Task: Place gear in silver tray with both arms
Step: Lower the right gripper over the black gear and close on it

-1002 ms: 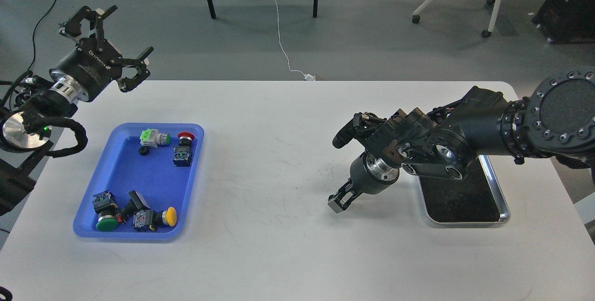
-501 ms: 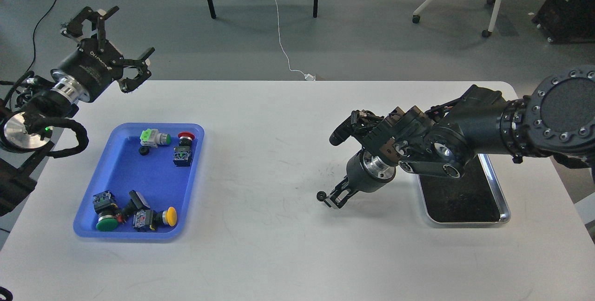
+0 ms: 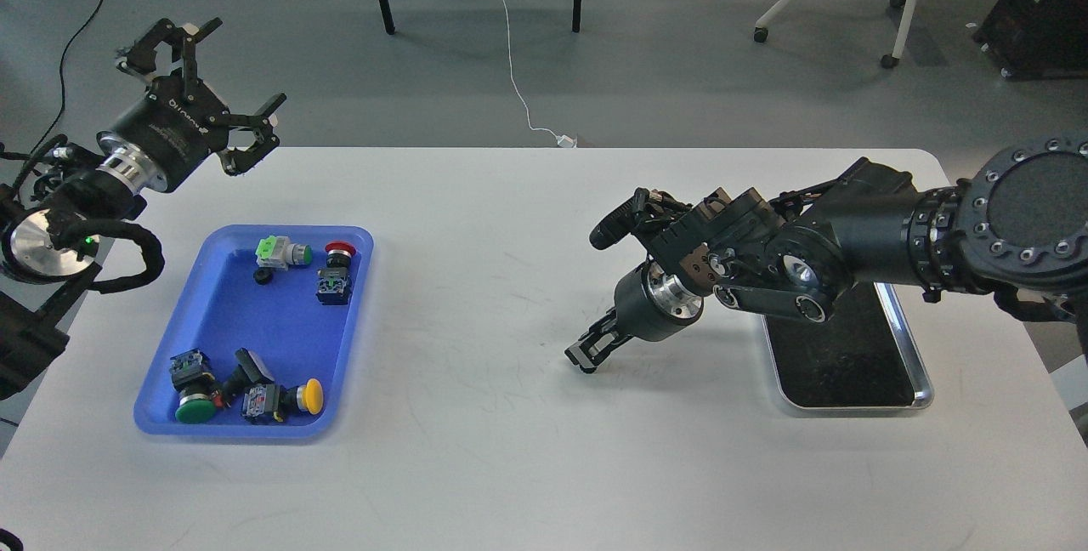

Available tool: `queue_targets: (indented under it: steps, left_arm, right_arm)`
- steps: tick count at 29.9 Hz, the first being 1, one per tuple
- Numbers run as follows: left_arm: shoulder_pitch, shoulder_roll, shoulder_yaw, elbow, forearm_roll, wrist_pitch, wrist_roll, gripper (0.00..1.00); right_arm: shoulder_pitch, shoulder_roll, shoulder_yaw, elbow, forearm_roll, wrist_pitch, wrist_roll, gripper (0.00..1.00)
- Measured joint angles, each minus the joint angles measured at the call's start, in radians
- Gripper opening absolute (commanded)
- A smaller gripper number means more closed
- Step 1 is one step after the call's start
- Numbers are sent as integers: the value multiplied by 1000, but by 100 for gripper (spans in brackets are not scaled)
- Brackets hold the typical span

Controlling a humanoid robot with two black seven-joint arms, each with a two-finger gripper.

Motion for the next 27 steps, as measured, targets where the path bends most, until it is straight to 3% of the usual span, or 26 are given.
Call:
queue_targets:
  steps: [27]
  left_arm:
    - [16, 21, -1, 0, 0, -3, -4, 98]
  right_arm:
    - [-14, 0, -5, 25, -5, 15, 1, 31]
